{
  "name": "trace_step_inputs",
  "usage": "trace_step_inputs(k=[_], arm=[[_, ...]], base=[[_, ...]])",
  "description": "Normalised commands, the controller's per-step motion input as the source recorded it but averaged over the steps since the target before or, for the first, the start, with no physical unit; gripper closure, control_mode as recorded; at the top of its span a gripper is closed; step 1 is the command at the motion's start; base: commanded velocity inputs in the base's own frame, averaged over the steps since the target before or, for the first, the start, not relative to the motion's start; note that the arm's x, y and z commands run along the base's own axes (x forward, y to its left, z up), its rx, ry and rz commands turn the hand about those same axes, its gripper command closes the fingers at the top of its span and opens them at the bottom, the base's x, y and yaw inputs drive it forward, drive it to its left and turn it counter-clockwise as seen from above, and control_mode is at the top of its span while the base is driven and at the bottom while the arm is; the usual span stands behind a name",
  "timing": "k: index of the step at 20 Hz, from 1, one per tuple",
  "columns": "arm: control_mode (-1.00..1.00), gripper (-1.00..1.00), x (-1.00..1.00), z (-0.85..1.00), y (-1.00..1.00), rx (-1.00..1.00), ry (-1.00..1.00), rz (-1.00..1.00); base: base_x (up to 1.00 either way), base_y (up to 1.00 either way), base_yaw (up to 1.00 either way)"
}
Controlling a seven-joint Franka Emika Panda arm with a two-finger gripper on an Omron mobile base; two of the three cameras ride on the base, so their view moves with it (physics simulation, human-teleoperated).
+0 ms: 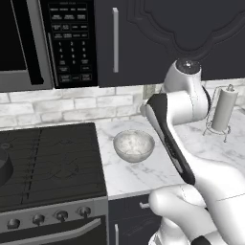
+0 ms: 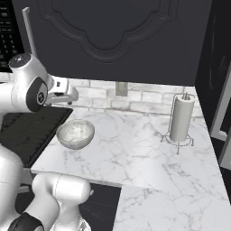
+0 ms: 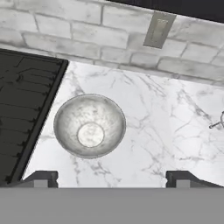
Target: Open the cabinet and move the ladle to the pot. Then close the cabinet.
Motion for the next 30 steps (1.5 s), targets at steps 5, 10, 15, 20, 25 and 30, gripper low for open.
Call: trace_step_inputs(k=[5, 10, 15, 20, 25, 30], arm=[[-1.0, -1.0, -0.36, 0.22, 0.18, -0.11, -0.3, 0.0], [-1.0, -1.0, -0.31, 0.33, 0.18, -0.01, -0.16, 0.0], [-1.0, -1.0, -0.4, 0.36, 0.06, 0.07, -0.13, 0.0], [-1.0, -1.0, -0.21, 0.32, 0.04, 0.0, -0.11, 0.0], [-1.0, -1.0, -0.01, 0.45, 0.04, 0.03, -0.06, 0.03], [-1.0, -1.0, 0.0, 0.39, 0.0, 0.13, 0.0, 0.09]], base=[[0.0, 0.0, 0.0], [0.0, 0.0, 0.0], [0.0, 0.0, 0.0], [0.0, 0.0, 0.0], [0.0, 0.0, 0.0], [0.0, 0.0, 0.0]])
